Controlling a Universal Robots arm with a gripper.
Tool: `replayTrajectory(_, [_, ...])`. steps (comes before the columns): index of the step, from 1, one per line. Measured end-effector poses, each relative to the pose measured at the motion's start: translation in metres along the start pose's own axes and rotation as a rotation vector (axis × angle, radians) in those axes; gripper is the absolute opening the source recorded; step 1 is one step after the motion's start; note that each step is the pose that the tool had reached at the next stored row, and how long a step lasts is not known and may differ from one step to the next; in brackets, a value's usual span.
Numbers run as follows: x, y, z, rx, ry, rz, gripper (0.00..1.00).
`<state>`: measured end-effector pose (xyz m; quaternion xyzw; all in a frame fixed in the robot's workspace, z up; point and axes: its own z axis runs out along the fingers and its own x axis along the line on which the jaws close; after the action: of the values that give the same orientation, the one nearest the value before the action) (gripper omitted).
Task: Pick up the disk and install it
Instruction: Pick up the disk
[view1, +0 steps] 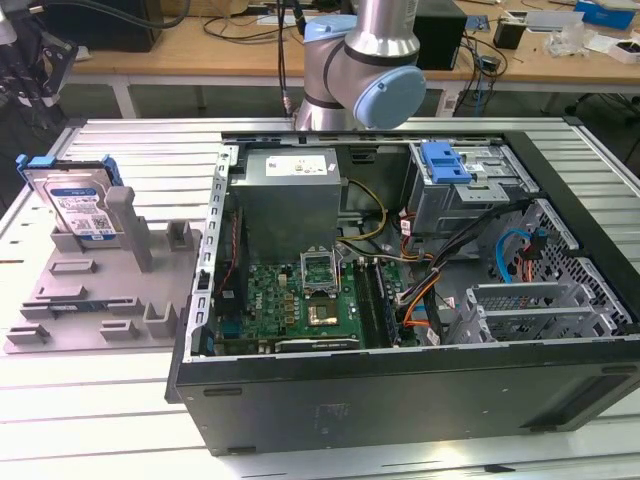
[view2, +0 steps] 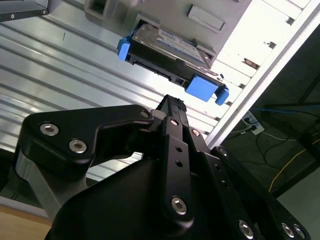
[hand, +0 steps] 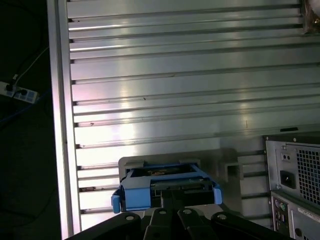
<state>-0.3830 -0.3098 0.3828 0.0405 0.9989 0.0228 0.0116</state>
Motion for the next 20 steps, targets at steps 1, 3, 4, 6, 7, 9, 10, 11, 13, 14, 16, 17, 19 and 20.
replayTrajectory(1, [0.0000, 0.0000, 0.0000, 0.0000, 0.0000, 0.000, 0.11])
replayTrajectory(3, [0.0000, 0.0000, 0.0000, 0.0000, 0.0001, 0.000, 0.11])
replayTrajectory(4, [0.0000, 0.0000, 0.0000, 0.0000, 0.0003, 0.000, 0.11])
replayTrajectory(6, [-0.0001, 0.0000, 0.0000, 0.0007, 0.0151, -0.015, 0.11])
replayTrajectory(7, [0.0000, 0.0000, 0.0001, 0.0005, 0.0251, -0.030, 0.11])
replayTrajectory(9, [0.0000, 0.0000, 0.0001, 0.0012, 0.0463, -0.059, 0.11])
replayTrajectory(10, [0.0000, 0.0000, 0.0001, 0.0015, 0.0536, -0.071, 0.11])
replayTrajectory(11, [0.0001, 0.0000, 0.0002, 0.0019, 0.0605, -0.089, 0.11])
replayTrajectory(13, [0.0001, 0.0000, 0.0006, 0.0025, 0.0666, -0.130, 0.11])
replayTrajectory(14, [0.0001, 0.0000, 0.0007, 0.0028, 0.0674, -0.149, 0.11])
replayTrajectory(16, [0.0000, -0.0001, 0.0012, 0.0035, 0.0695, -0.191, 0.11])
replayTrajectory(17, [0.0000, -0.0001, 0.0015, 0.0038, 0.0707, -0.220, 0.11])
replayTrajectory(19, [0.0000, -0.0001, 0.0020, 0.0044, 0.0726, -0.265, 0.11])
replayTrajectory(20, [0.0000, -0.0001, 0.0023, 0.0046, 0.0738, -0.291, 0.11])
